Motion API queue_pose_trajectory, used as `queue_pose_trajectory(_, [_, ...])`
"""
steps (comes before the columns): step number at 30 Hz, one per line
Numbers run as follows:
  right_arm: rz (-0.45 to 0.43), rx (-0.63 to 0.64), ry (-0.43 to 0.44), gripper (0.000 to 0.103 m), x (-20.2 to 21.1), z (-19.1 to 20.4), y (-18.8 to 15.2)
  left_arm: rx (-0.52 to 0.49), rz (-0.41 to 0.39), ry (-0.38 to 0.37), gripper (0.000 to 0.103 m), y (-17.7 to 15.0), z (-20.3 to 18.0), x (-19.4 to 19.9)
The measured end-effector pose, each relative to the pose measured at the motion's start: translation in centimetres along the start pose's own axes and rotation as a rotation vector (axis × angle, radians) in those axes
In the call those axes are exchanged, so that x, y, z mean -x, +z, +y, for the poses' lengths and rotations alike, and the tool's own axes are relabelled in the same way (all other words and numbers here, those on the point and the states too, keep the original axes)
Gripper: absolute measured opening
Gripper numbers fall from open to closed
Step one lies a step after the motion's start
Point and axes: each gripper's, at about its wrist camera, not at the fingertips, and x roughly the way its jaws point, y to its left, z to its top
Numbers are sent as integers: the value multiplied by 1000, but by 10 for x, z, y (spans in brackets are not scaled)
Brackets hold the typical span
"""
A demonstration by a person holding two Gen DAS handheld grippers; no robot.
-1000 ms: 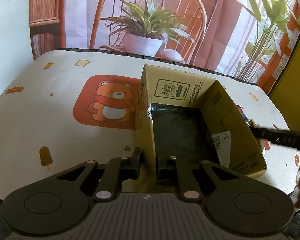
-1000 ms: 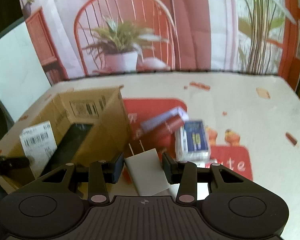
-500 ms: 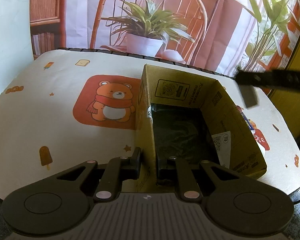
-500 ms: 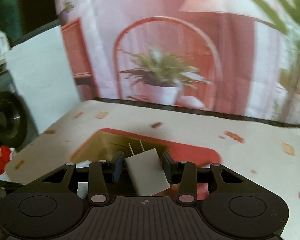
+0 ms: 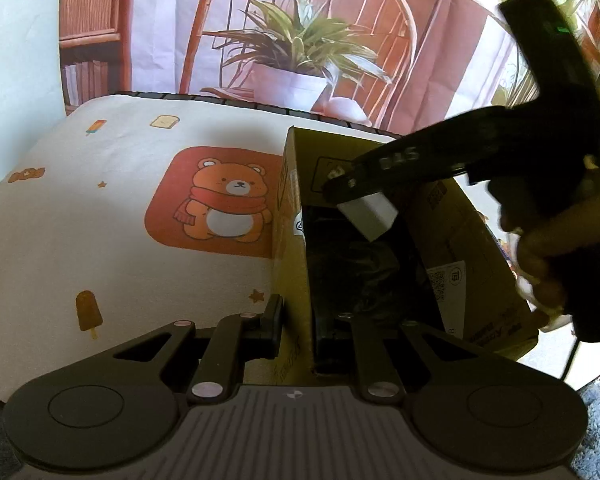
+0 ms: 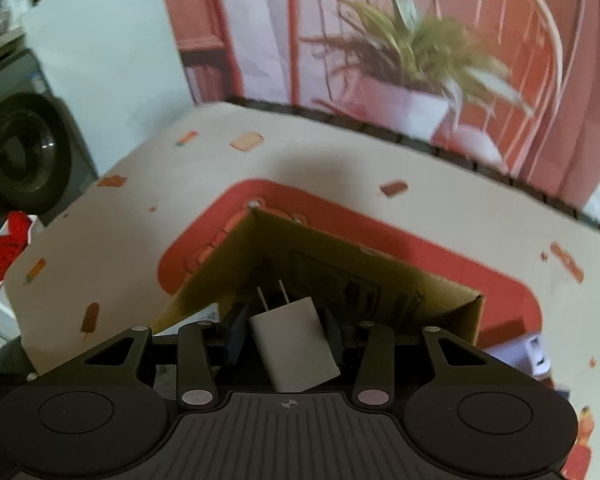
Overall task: Organize rigid objects
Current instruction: 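Lift the charger with the right gripper and drop it into the box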
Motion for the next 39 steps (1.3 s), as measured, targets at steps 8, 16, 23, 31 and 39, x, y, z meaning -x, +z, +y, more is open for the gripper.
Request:
queue_pose_trajectory(8, [105,-84,1,39,-23,-11,4,7,-1,-10,16,0,3,-1])
queue_pose_trajectory(16, [171,-122,2,39,-41,-18,7,2,-6,-15,17,-1,3,0])
queue_pose_trajectory(23, [198,-118,-16,40,-47,-17,9,7,-5,-15,17,-1,3,0])
queue_pose_trajectory(31, [145,-93,-10,49,-32,-14,9,6,-1,-11,17,0,3,-1])
queue_pose_trajectory(39, [-1,-51,-24,74,12,-10,-2,6,-2,-9,16,-1,3,-1])
